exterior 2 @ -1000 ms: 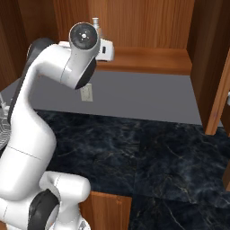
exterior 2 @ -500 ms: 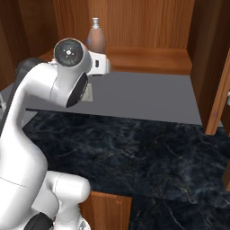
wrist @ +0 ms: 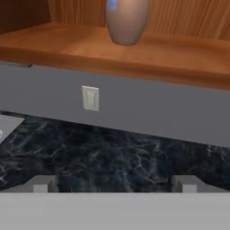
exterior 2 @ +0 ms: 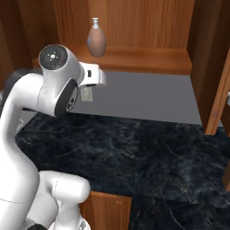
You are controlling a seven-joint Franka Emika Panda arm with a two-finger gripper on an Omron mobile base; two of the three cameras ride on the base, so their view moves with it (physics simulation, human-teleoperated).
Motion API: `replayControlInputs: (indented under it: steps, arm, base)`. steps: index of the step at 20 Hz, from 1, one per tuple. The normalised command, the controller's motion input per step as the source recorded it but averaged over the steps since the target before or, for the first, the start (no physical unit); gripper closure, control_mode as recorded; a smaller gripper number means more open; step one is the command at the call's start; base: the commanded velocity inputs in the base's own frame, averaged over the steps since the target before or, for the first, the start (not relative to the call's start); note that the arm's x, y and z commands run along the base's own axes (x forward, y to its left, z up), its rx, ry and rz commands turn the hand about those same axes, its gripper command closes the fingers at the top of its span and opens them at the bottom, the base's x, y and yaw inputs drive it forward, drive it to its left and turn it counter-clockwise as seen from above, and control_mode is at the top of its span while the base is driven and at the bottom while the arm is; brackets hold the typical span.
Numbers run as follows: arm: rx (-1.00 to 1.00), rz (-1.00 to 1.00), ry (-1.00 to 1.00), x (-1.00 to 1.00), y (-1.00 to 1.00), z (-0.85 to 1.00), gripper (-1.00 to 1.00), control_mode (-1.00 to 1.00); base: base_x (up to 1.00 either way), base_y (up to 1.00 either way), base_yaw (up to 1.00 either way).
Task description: Pick up the bar soap and soap dispenser from the sink, and place them back in the cabinet, and close the cabinet doors.
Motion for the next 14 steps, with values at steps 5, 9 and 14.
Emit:
replayControlInputs:
  steps: [5, 9, 14]
  arm:
    - [-0.09, -0.01, 0.13, -0.21, 0.0, -0.53, -1.0, -1.0]
    - [-0.01, -0.12, 0.28, -0.02, 0.0, -0.37, -1.0, -1.0]
    - [0.0, -0.13, 0.13, -0.12, 0.01, -0.31, -1.0, -1.0]
  base:
    - [0.0, 0.0, 0.0]
    - [0.0, 0.0, 0.0]
    - [0.0, 0.0, 0.0]
